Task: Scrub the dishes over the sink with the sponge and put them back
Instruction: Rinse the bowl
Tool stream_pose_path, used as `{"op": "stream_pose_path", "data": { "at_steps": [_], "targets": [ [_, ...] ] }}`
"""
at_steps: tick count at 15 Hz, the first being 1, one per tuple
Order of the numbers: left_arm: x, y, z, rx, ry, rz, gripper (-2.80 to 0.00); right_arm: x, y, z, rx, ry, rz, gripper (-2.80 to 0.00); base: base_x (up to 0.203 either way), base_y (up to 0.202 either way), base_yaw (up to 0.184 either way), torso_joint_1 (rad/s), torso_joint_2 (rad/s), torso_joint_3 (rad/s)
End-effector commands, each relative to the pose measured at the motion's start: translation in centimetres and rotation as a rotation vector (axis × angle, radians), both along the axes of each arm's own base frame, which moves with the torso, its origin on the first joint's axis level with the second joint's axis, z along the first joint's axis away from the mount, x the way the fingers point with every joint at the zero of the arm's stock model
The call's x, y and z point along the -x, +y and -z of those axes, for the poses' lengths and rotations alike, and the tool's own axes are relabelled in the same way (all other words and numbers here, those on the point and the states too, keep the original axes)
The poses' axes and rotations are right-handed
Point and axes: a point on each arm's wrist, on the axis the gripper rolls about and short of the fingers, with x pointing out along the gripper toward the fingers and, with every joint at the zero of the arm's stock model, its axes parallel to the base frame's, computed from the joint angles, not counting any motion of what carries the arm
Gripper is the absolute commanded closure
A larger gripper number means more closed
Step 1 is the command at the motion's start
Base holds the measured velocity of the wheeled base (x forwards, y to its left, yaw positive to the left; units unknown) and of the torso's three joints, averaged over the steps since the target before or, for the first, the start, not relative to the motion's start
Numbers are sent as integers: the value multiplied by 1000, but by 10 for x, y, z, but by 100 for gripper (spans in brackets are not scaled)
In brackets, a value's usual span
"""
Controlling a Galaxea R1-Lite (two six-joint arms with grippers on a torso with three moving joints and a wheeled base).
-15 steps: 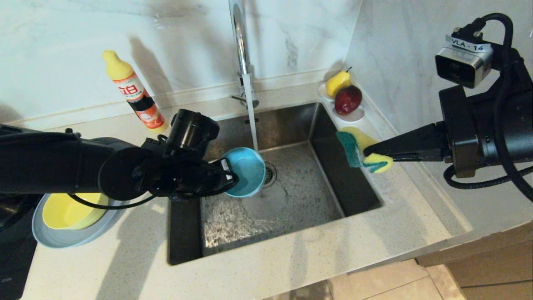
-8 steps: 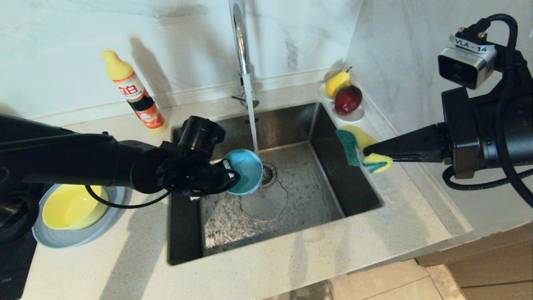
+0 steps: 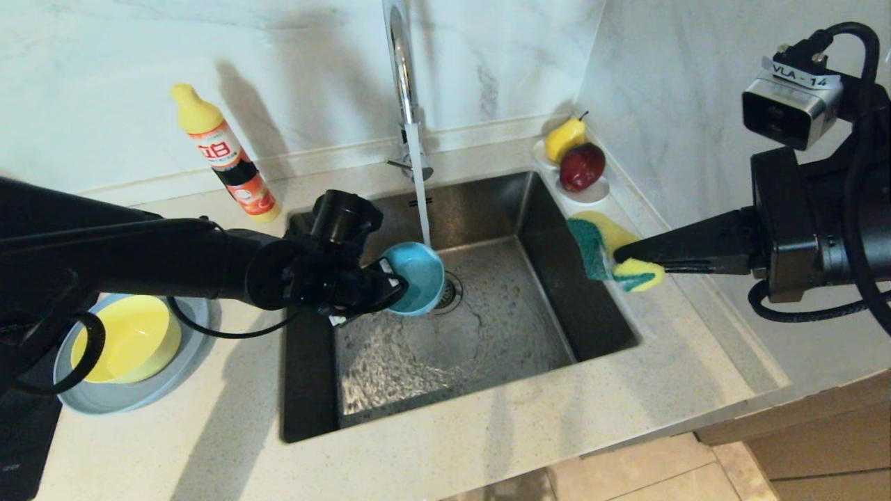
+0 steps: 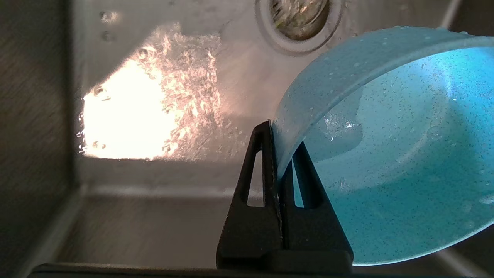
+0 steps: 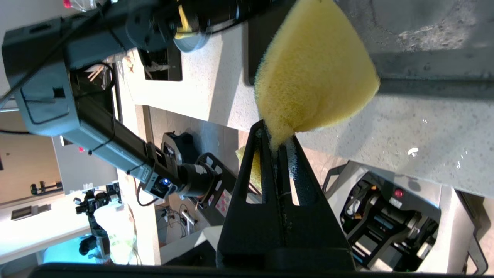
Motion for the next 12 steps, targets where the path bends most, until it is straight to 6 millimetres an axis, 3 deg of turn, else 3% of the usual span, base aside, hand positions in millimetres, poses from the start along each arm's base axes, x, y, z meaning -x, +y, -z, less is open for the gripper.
{"op": "stream_pose_path", "data": {
  "at_steps": [1,7,12],
  "targets": [
    [-10,-5,9,-1,8,-3,0,4,-2,3,0,12,-8,0,0,0,0,0,0,0],
    [-33,-2,14,19,-11,-39,0,5,-3,3,-1,15,-14,0,0,0,0,0,0,0],
    [-21,5,15,3,21,-47,0,6,-4,1,-8,8,-18,0,0,0,0,0,0,0]
  ]
}}
